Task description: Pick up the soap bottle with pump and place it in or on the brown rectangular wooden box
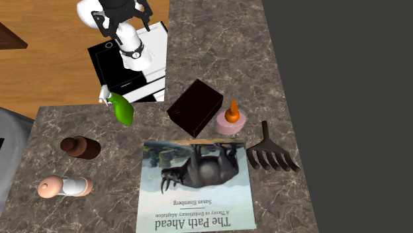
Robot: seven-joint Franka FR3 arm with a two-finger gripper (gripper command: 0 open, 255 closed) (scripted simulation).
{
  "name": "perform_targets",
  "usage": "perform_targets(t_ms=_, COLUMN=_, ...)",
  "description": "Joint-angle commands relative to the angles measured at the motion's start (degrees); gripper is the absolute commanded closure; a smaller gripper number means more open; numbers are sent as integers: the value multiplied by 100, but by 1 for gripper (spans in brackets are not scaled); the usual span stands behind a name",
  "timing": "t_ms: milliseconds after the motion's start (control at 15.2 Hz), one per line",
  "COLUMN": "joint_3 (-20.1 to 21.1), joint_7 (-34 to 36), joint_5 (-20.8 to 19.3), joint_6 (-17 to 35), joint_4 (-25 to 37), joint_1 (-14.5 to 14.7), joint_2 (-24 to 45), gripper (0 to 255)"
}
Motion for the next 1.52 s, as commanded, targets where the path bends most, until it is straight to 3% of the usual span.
perform_targets(t_ms=0, joint_3=0, joint_7=0, joint_5=0, joint_6=0, joint_4=0, joint_1=0, joint_2=0, gripper=0)
perform_targets(t_ms=726, joint_3=846, joint_7=854, joint_5=94, joint_6=1210, joint_4=1008, joint_1=78, joint_2=2267, gripper=0)
perform_targets(t_ms=1452, joint_3=1448, joint_7=1886, joint_5=-573, joint_6=1663, joint_4=2920, joint_1=208, joint_2=4806, gripper=0)
